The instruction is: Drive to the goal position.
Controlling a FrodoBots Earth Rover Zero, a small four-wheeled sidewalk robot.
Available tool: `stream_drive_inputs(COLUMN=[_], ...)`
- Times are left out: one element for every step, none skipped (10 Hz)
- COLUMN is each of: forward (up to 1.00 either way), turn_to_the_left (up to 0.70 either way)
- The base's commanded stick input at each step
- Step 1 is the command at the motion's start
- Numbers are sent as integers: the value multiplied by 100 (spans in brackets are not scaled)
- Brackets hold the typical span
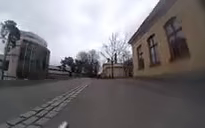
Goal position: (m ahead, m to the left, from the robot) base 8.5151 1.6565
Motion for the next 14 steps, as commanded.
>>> stream_drive_inputs(forward=[100,100,100,100,100,100,100,100,100,100,100,100,100,100], turn_to_the_left=[0,0,0,0,0,0,0,0,0,0,0,0,0,0])
